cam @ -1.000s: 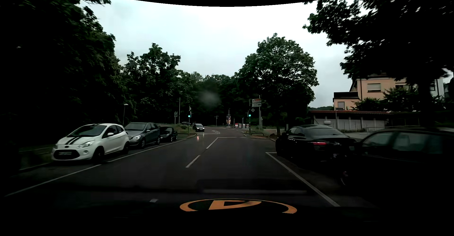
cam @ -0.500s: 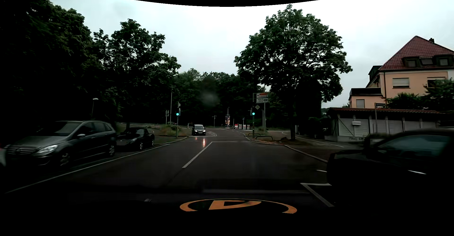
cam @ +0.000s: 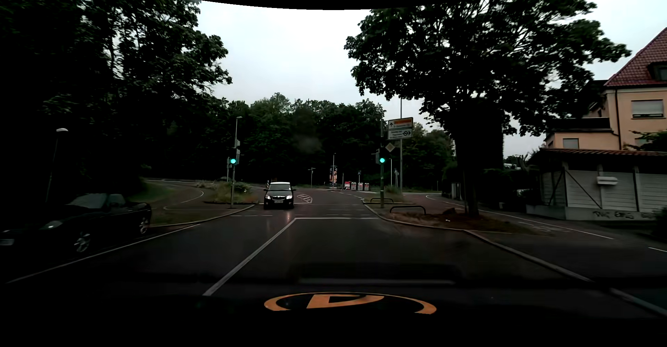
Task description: Follow the waypoints while adhering to traffic rules and regulations
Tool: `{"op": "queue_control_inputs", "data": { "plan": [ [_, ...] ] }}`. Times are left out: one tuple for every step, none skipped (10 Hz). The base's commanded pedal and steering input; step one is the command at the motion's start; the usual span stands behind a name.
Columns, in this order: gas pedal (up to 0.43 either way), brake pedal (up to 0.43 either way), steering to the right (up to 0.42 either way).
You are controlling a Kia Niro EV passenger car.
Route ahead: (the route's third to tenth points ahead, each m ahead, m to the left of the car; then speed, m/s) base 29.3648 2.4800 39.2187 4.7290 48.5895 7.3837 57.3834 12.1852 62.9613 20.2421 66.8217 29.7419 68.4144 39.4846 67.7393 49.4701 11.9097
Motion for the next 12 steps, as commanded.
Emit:
{"op": "queue_control_inputs", "data": {
  "plan": [
    [0.020,0.000,0.000],
    [0.059,0.000,0.000],
    [0.067,0.000,-0.002],
    [0.067,0.000,-0.004],
    [0.079,0.000,-0.004],
    [0.079,0.000,-0.005],
    [0.079,0.000,-0.008],
    [0.079,0.000,-0.008],
    [0.079,0.000,-0.008],
    [0.079,0.000,-0.009],
    [0.079,0.000,-0.010],
    [0.079,0.000,-0.011]
  ]
}}
